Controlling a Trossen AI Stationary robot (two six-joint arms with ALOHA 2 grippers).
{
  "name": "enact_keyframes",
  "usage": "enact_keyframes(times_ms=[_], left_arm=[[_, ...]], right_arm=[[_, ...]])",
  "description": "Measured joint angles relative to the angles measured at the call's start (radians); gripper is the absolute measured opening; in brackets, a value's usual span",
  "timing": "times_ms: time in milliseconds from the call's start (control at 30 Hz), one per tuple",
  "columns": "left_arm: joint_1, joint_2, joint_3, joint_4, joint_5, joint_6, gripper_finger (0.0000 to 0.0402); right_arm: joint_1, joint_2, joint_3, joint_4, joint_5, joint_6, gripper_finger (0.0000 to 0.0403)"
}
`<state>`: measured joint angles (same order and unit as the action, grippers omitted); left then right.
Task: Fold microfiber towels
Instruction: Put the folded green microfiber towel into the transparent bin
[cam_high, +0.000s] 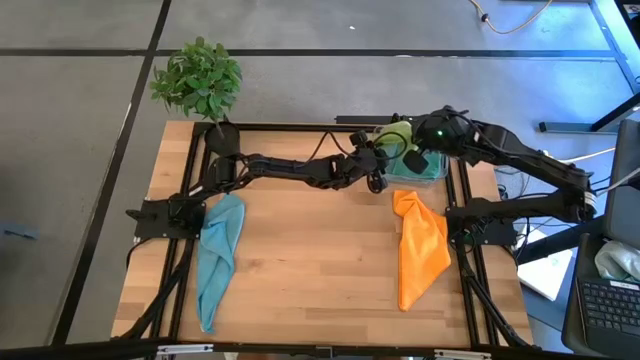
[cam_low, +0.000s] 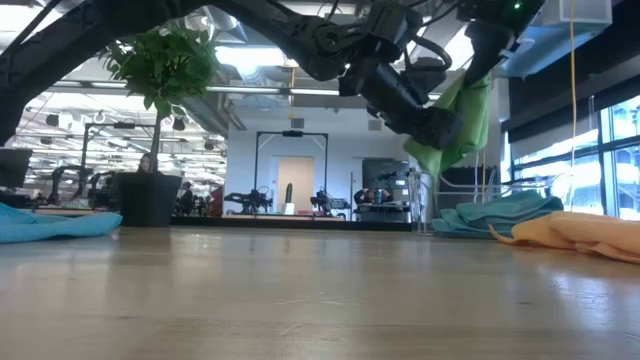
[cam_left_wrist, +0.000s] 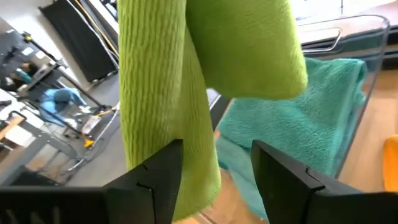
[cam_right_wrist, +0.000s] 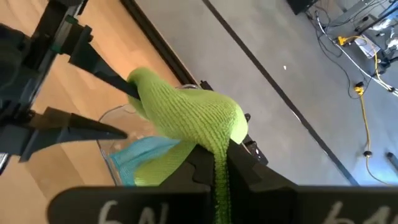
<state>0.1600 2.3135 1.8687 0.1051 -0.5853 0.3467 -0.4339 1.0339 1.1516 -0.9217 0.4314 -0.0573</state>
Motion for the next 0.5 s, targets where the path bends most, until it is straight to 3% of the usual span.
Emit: enact_keyframes(times_ms=[500], left_arm=[[0.003, 0.000, -0.001, 0.042, -0.007, 0.014, 0.0183]], right_arm=[[0.000, -0.007, -0.048, -0.111, -0.171, 0.050, 0.0012]])
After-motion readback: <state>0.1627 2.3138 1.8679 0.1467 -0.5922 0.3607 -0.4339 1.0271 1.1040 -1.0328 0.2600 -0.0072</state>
